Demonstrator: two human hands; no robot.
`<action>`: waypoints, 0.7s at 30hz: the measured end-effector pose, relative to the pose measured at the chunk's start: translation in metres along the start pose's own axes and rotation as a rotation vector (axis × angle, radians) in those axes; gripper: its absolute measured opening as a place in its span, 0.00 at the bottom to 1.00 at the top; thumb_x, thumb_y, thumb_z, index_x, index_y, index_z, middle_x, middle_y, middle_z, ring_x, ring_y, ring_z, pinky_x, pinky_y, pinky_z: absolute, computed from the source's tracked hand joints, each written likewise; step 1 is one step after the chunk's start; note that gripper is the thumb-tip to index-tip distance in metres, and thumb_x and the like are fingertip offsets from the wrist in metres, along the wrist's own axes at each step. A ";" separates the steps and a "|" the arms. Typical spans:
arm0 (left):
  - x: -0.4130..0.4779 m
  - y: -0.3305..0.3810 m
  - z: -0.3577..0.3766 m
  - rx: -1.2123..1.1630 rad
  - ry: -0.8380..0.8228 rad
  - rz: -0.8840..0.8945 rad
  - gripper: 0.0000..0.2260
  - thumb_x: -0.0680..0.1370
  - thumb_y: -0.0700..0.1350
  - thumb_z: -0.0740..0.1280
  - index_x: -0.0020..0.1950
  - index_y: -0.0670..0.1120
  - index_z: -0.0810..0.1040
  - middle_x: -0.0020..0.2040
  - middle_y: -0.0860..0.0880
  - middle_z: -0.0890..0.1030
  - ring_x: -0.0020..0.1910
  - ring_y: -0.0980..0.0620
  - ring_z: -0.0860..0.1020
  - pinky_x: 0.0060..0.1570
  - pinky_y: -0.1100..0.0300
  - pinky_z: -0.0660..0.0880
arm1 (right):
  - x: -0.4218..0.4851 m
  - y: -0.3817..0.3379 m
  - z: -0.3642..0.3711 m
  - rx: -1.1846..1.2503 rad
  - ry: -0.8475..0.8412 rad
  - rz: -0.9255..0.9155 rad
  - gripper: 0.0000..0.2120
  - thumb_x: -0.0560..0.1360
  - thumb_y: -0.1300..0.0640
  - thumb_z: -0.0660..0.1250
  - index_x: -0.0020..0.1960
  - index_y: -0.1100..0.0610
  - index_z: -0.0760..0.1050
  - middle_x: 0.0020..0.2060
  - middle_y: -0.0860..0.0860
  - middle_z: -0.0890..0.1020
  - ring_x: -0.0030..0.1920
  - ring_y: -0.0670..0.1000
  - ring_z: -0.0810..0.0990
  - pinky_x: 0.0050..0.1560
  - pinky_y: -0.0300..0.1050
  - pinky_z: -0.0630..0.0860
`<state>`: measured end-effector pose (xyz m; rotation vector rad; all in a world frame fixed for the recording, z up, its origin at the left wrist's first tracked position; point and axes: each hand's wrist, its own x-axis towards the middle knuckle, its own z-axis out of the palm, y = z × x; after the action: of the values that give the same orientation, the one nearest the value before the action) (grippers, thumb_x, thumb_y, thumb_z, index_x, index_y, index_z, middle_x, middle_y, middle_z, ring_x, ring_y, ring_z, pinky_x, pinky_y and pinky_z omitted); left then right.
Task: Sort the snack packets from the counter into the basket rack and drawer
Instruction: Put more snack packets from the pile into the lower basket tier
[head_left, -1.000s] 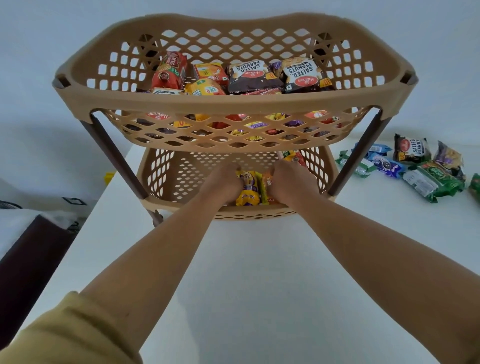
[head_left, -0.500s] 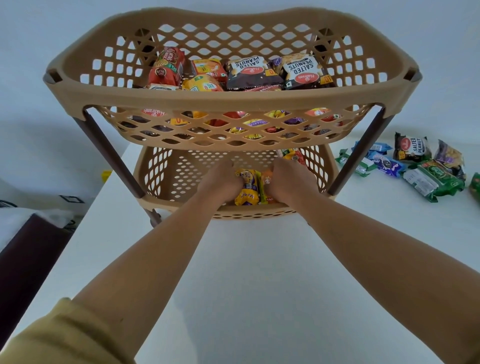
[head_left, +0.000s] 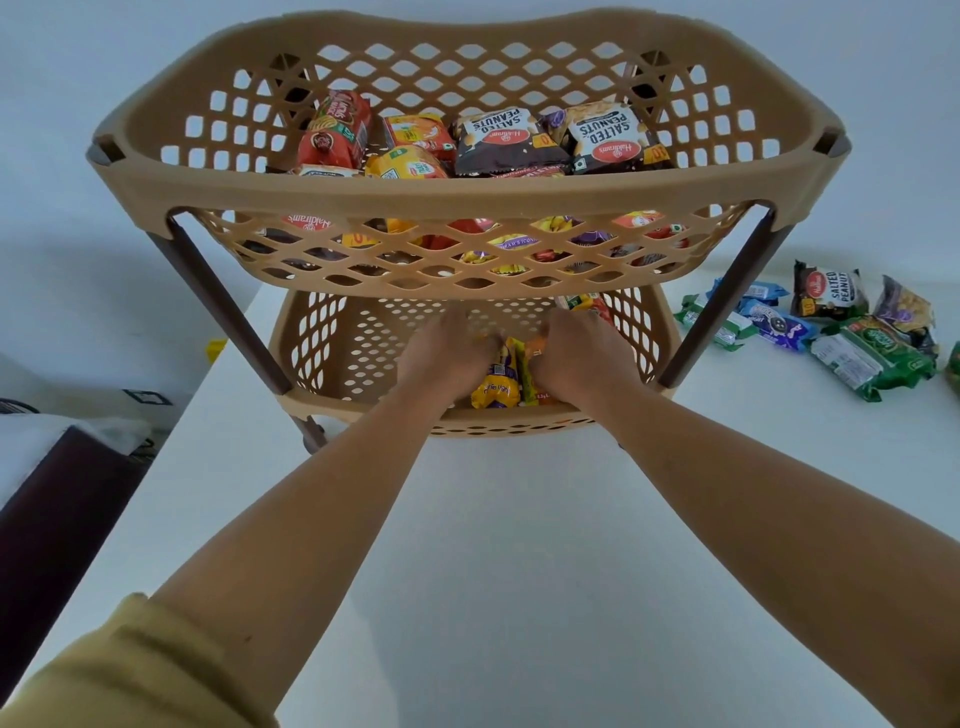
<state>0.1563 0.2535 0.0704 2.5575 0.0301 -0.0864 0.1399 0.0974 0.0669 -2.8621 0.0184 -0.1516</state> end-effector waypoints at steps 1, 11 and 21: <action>-0.002 0.001 -0.001 0.000 0.035 0.030 0.23 0.77 0.58 0.64 0.67 0.47 0.71 0.62 0.47 0.79 0.60 0.44 0.77 0.55 0.47 0.76 | 0.000 0.000 0.000 0.023 0.006 -0.027 0.12 0.73 0.54 0.68 0.56 0.56 0.75 0.45 0.51 0.80 0.45 0.54 0.80 0.41 0.49 0.80; -0.037 0.003 -0.009 0.162 0.380 0.492 0.14 0.80 0.54 0.60 0.56 0.47 0.78 0.49 0.48 0.83 0.45 0.47 0.81 0.37 0.56 0.76 | -0.031 0.000 -0.019 0.289 0.326 -0.357 0.12 0.72 0.62 0.66 0.54 0.55 0.79 0.52 0.50 0.83 0.54 0.50 0.79 0.46 0.43 0.78; -0.139 -0.015 0.023 -0.004 0.447 0.640 0.17 0.80 0.56 0.60 0.59 0.45 0.78 0.57 0.49 0.80 0.57 0.49 0.76 0.55 0.55 0.71 | -0.160 0.055 -0.016 0.233 0.320 -0.411 0.16 0.66 0.67 0.70 0.51 0.54 0.81 0.48 0.46 0.83 0.51 0.44 0.77 0.51 0.39 0.75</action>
<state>0.0156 0.2529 0.0529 2.4065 -0.6068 0.7214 -0.0205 0.0442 0.0509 -2.5436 -0.4903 -0.6454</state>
